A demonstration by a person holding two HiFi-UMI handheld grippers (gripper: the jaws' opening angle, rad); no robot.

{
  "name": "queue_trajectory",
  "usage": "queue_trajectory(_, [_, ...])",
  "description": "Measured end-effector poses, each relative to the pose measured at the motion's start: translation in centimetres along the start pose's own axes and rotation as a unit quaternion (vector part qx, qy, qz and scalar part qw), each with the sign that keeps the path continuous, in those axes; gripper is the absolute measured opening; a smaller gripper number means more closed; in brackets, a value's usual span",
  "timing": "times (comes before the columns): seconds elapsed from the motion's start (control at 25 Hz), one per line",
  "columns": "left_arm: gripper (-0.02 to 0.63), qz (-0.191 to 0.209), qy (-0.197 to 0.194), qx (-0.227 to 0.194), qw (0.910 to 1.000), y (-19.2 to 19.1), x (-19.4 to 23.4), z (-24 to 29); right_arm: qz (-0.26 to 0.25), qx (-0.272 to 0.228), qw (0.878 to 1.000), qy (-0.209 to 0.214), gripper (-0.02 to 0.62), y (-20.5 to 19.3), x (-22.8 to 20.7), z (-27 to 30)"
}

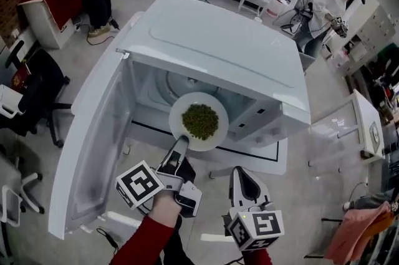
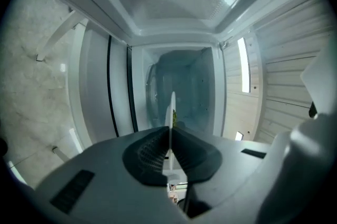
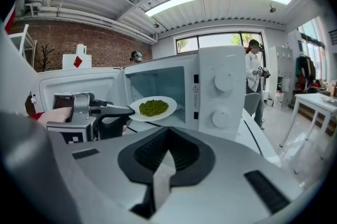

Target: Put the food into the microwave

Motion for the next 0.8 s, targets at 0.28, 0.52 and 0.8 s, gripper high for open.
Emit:
queue_trajectory(0.28, [0.023,-0.008,-0.002,-0.031,0.9995,2.1,1.6,2.3,-0.021,0.007,0.999,0.029,0.014,-0.6,0.0,5.0])
queue_trajectory(0.52, [0.023,-0.023,-0.01,-0.049,0.9985,3.4,1.8,4.3,-0.032,0.006,0.998,0.046,0.014,0.0,0.8,7.9])
queue_trajectory(0.8, [0.023,-0.044,-0.014,-0.066,0.9967,4.2,3.3,6.8,-0.048,-0.001,0.997,0.059,0.014,-0.7,1.1,9.9])
Point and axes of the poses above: the fingertips, and each gripper's own axes: z forward along the fingers, x to its left, y out of its top, the point moved 7 cm from there along -z, backward along the fingers, and after that the axes turned 8 degrees about -z, right-handed, at the moved point
